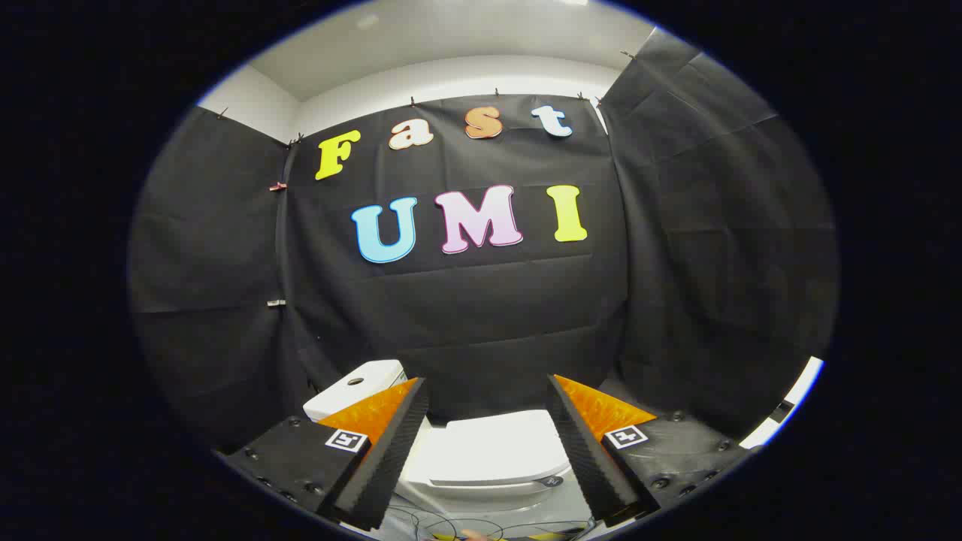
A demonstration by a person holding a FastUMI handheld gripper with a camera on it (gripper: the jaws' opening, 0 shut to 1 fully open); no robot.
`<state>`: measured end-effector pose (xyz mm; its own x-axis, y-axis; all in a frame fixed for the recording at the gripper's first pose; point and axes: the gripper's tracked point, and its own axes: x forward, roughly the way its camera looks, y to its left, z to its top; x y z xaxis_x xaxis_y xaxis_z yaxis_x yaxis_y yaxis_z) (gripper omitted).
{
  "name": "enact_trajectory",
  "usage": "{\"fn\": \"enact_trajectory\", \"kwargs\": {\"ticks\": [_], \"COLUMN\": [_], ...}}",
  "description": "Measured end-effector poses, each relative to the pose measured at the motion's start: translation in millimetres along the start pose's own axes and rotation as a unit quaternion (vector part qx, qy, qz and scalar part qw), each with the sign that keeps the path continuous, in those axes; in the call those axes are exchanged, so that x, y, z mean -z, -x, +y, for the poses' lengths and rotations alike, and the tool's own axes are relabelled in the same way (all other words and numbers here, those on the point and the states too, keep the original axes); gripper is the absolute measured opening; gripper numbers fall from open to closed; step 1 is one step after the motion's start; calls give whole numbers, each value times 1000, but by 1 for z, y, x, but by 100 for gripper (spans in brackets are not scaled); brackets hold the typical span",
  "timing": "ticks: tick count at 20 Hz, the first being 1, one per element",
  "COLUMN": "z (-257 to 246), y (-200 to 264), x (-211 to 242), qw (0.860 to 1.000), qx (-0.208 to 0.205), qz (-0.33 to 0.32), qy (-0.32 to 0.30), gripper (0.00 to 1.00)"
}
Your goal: Open the toilet lid.
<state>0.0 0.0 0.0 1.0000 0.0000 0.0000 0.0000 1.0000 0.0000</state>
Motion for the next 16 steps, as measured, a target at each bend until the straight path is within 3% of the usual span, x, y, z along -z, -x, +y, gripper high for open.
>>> {"fn": "enact_trajectory", "kwargs": {"ticks": [16], "z": [-16], "y": [0], "x": [4], "qw": [999], "qx": [38], "qz": [-4], "qy": [27], "gripper": [97]}}
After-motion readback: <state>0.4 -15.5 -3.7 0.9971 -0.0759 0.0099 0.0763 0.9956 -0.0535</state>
